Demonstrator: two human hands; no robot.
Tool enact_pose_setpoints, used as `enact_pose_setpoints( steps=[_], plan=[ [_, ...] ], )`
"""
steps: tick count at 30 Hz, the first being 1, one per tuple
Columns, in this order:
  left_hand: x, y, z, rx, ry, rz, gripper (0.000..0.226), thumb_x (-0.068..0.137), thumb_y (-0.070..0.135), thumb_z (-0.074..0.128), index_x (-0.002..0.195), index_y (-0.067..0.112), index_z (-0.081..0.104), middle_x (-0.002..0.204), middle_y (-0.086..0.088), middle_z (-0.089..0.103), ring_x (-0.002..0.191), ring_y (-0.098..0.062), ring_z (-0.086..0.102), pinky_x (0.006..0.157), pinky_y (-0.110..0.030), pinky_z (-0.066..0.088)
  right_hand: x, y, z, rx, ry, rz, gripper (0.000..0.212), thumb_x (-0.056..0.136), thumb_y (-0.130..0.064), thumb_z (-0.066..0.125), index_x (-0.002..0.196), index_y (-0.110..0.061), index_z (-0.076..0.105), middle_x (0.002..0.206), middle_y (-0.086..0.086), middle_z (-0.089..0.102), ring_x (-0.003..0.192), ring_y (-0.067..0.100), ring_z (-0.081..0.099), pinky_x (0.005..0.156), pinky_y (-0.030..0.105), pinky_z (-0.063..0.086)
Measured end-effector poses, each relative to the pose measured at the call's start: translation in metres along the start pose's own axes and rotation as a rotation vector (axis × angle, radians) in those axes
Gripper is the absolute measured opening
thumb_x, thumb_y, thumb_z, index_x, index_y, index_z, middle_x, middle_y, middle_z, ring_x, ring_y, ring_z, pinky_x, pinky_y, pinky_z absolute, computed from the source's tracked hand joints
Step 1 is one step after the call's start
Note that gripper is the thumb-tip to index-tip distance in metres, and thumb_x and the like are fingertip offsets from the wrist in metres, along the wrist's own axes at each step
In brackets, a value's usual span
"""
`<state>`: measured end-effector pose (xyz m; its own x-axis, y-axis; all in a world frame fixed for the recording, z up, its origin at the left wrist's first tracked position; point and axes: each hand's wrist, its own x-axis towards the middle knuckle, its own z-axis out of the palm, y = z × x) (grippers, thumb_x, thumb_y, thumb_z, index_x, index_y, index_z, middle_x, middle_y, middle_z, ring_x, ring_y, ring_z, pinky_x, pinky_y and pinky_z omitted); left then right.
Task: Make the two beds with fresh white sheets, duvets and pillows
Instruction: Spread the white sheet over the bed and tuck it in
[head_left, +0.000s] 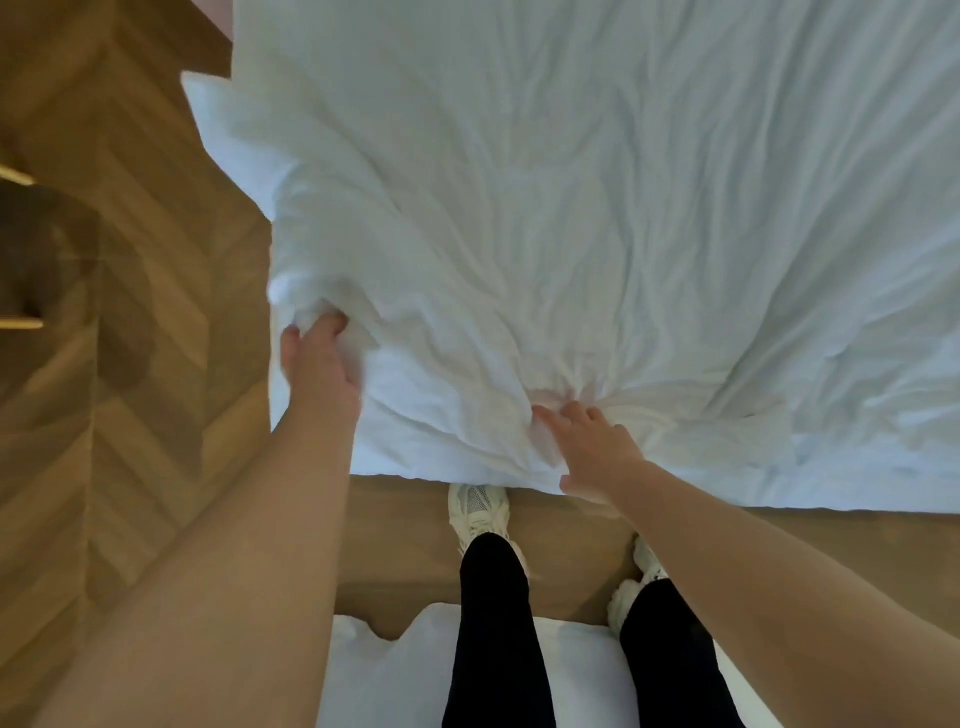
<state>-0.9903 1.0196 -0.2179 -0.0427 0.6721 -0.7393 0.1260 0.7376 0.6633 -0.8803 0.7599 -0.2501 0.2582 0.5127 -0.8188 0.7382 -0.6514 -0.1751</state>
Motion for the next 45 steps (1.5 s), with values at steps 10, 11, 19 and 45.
enact_pose_setpoints(
  steps=[10, 11, 19, 45],
  plan=[
    [-0.016, -0.018, -0.079, 1.644, 0.063, 0.456, 0.074, 0.083, 0.008, 0.061, 0.145, 0.023, 0.025, 0.156, -0.010, 0.015, 0.137, -0.038, 0.030, 0.101, -0.050, 0.043, -0.015, -0.012, -0.003, -0.097, 0.063, -0.016, 0.096, 0.084, -0.035, 0.069, 0.152, -0.034, 0.000, 0.159, 0.009, 0.009, 0.146, 0.036, 0.015, 0.106, 0.055, 0.035],
    [-0.014, -0.031, -0.077, 1.834, -0.048, 0.527, 0.085, 0.085, 0.014, 0.061, 0.152, 0.023, 0.010, 0.160, -0.010, 0.001, 0.145, -0.037, 0.014, 0.110, -0.048, 0.034, -0.015, -0.010, 0.000, -0.142, 0.083, 0.005, 0.100, 0.085, -0.040, 0.068, 0.153, -0.034, -0.005, 0.161, 0.010, 0.000, 0.148, 0.038, 0.006, 0.108, 0.060, 0.030],
    [0.005, -0.087, -0.035, 2.327, -0.176, 1.067, 0.088, 0.081, 0.013, 0.062, 0.151, 0.007, 0.009, 0.150, -0.032, 0.019, 0.138, -0.045, 0.028, 0.104, -0.054, 0.034, -0.025, 0.076, 0.045, -0.339, 0.232, 0.342, 0.093, 0.076, -0.017, 0.057, 0.156, -0.025, 0.011, 0.159, 0.025, 0.016, 0.140, 0.052, 0.023, 0.103, 0.071, 0.016],
    [-0.111, 0.039, 0.026, 2.742, -0.744, 0.518, 0.034, 0.095, 0.012, 0.044, 0.125, 0.022, 0.058, 0.126, 0.001, 0.058, 0.116, -0.021, 0.058, 0.093, -0.033, 0.049, -0.144, 0.133, -0.083, 0.103, -0.155, 0.241, 0.031, 0.093, -0.012, 0.046, 0.118, -0.010, 0.064, 0.117, 0.010, 0.066, 0.107, 0.030, 0.062, 0.085, 0.033, 0.047]
  ],
)
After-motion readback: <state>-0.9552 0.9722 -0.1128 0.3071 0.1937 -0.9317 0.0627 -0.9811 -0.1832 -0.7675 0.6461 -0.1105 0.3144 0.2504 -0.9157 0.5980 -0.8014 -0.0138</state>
